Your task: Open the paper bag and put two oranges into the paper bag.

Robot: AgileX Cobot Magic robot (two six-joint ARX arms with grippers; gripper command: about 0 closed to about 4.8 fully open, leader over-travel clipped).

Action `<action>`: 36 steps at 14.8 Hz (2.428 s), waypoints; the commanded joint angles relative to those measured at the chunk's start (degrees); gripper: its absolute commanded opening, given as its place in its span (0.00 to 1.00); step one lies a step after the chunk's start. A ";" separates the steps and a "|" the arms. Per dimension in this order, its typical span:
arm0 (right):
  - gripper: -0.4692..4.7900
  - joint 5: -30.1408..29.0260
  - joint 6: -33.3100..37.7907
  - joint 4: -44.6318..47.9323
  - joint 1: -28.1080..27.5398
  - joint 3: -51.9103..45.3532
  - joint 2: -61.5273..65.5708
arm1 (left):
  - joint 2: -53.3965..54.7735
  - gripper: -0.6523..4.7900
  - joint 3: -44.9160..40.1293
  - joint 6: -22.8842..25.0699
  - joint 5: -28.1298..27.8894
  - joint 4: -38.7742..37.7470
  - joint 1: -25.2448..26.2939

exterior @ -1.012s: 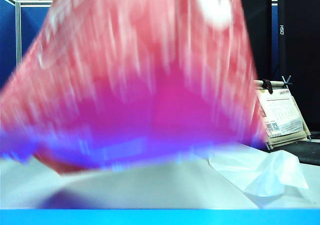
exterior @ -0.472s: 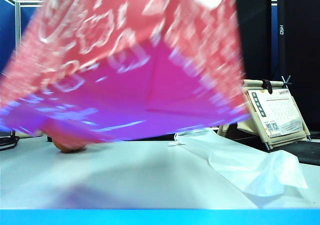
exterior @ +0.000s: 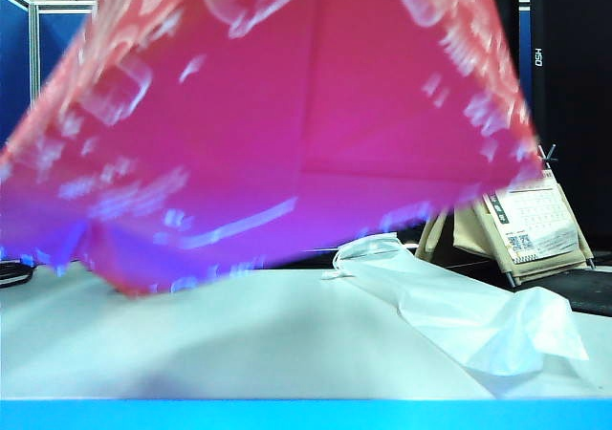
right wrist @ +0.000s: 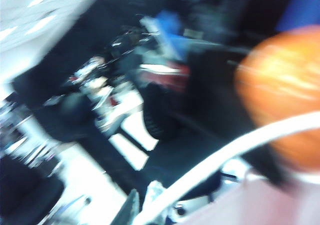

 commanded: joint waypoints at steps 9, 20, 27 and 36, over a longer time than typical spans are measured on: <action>0.08 -2.97 -1.51 -0.57 2.01 3.63 -2.19 | -0.11 0.11 0.24 0.04 -3.56 3.65 0.09; 0.08 12.72 -23.39 -23.50 1.90 3.61 -2.86 | -0.28 0.11 5.95 -2.67 -11.91 11.19 0.17; 0.08 43.50 -46.45 -33.83 2.40 3.61 -1.73 | -0.02 0.11 10.67 -7.67 -4.20 10.54 0.00; 0.08 46.53 -51.28 -36.65 7.80 3.56 -1.73 | 6.32 0.11 10.60 -2.34 -10.27 -2.47 -0.22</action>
